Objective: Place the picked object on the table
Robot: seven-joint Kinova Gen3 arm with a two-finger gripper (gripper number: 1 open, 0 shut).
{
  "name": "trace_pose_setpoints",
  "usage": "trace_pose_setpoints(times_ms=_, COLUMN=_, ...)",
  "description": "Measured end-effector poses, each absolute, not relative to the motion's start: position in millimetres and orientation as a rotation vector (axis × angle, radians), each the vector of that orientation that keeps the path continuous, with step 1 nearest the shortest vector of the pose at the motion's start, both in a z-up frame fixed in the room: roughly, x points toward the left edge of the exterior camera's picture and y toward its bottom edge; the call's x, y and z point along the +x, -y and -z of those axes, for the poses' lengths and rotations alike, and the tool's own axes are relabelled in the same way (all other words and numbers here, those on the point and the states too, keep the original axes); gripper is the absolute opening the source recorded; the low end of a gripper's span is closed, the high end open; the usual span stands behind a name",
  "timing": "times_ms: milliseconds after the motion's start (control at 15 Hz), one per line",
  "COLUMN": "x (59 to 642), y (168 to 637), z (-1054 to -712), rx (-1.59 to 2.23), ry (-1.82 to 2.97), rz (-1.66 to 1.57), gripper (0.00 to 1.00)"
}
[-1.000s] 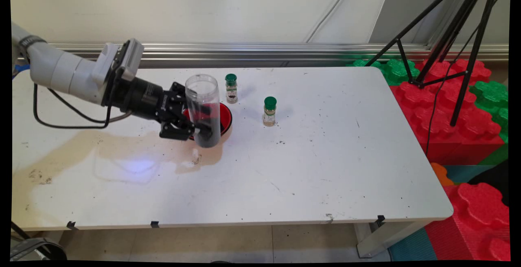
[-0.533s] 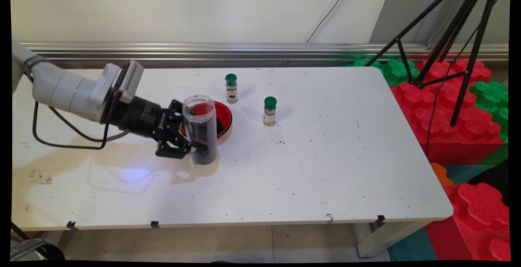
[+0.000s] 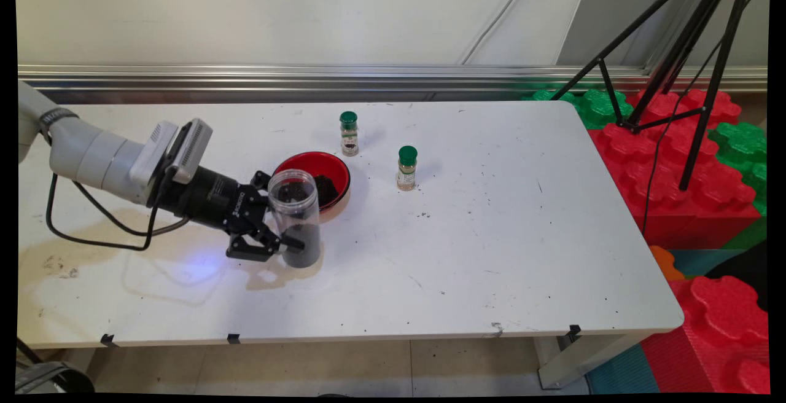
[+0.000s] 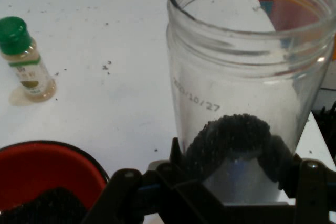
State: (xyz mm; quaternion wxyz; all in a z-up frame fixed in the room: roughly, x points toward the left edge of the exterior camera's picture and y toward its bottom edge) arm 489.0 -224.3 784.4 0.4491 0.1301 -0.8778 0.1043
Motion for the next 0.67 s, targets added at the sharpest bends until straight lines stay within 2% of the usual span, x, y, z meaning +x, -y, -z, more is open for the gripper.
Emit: trace_pose_setpoints(times_ms=667, x=501, y=219, z=-765, rx=0.269, ry=2.193, rz=-0.259, gripper=0.00)
